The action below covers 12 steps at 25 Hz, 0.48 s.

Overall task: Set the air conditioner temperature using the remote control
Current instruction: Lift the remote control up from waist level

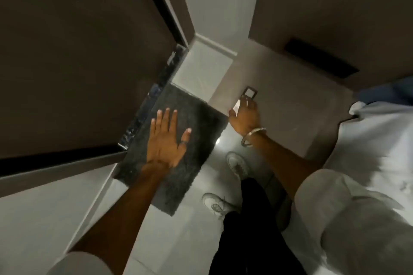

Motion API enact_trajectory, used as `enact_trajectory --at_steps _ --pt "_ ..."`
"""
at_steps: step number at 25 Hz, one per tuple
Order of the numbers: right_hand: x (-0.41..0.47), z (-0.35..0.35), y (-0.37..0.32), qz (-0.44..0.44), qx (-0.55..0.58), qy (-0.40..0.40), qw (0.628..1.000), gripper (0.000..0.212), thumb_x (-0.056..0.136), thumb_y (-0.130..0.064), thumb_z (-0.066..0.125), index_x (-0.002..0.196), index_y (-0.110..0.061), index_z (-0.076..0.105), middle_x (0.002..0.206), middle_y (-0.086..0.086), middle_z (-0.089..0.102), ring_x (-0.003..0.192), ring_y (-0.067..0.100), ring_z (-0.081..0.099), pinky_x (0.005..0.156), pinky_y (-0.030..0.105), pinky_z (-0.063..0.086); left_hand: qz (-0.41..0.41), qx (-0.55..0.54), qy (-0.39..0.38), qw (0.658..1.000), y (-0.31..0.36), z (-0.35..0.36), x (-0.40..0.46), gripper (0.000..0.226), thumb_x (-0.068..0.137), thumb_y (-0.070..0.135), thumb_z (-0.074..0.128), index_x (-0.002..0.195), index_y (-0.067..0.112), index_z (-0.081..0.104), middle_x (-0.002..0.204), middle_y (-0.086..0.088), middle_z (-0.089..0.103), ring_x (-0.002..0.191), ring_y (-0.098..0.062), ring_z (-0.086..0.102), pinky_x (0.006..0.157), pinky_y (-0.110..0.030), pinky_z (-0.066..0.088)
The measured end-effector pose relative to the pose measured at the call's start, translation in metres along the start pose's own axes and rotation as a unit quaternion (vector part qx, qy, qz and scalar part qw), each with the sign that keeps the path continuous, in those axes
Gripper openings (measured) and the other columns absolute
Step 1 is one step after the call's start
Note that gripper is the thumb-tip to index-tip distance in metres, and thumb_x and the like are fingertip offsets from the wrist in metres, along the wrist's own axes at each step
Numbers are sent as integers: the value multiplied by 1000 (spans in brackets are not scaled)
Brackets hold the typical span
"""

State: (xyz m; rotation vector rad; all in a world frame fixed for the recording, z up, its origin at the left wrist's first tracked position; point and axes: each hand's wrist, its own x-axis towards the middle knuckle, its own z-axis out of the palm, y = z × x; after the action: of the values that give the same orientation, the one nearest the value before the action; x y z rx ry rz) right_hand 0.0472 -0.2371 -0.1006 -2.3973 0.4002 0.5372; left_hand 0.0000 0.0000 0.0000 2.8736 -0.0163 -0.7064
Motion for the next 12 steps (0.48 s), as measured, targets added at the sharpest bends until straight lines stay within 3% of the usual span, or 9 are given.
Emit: enact_trajectory --at_steps 6,9,12 --pt "128 115 61 246 46 102 963 92 91 -48 67 155 4 26 149 26 47 133 42 50 107 50 46 23 14 -20 999 -26 132 108 76 106 59 22 166 16 5 175 -11 -2 161 -29 -13 132 -48 -3" --pt "156 150 77 262 11 172 949 99 85 -48 71 157 3 25 150 24 46 134 40 49 108 47 45 40 6 -10 999 -33 173 117 78 103 60 21 166 15 11 175 -12 2 161 -30 -10 132 -47 -1" --pt "160 153 79 254 32 168 952 91 81 -43 74 151 1 36 142 22 52 127 37 55 101 42 49 43 -4 -21 999 -36 176 95 77 104 58 24 166 14 15 175 -12 3 161 -30 -9 132 -49 0"
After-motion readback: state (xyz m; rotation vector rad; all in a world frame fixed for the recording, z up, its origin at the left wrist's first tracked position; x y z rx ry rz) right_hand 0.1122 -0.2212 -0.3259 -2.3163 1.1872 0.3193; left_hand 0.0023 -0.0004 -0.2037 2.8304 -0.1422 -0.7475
